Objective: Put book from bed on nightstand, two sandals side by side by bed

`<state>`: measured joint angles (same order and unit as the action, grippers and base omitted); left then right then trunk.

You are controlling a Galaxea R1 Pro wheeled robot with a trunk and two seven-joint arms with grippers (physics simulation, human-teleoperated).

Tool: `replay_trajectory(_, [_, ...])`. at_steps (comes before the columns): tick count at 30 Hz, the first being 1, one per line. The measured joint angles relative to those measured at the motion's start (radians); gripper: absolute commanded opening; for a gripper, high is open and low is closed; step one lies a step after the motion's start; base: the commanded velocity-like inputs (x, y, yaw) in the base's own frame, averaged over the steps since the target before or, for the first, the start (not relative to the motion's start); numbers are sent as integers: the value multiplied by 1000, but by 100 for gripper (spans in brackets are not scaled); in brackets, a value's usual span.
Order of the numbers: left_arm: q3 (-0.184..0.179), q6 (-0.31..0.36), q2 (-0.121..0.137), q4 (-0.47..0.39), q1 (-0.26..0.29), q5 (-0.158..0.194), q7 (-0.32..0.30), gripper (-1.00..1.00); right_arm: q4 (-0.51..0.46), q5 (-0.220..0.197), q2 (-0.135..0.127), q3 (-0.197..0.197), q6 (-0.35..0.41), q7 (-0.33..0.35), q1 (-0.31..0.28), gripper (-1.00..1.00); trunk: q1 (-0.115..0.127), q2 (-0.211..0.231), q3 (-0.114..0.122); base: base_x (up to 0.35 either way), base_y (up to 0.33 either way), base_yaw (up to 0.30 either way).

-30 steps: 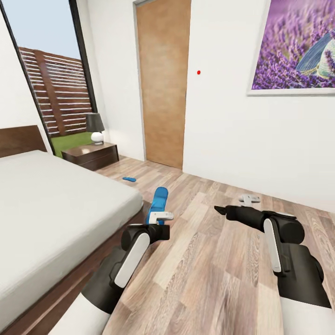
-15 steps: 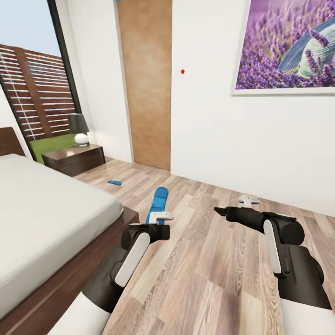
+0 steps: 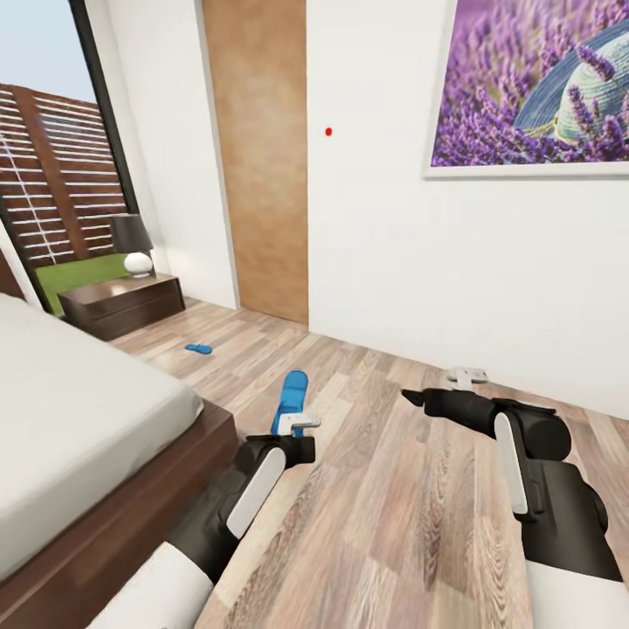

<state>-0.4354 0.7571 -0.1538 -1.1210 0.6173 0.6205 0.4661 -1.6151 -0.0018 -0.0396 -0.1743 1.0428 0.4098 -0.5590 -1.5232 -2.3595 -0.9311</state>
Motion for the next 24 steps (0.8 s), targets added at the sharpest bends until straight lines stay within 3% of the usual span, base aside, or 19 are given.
replay_trajectory(6, [-22,-171,-1,175,-5,5,-44,-100,0,0,-4,0,0,0,3,100,0,0,0,245,-258,0])
replay_trajectory(12, [-41,-266,-1,261,-11,4,-79,-100,0,0,-38,-1,0,0,4,100,0,0,0,252,-251,0])
replay_trajectory(13, [-44,-312,-1,289,-17,3,-85,-100,0,0,-48,0,0,1,4,100,0,0,0,255,-248,0])
replay_trajectory(24, [-47,-383,0,359,-22,4,-94,-100,0,-2,-54,12,0,2,7,100,0,0,0,263,-236,0])
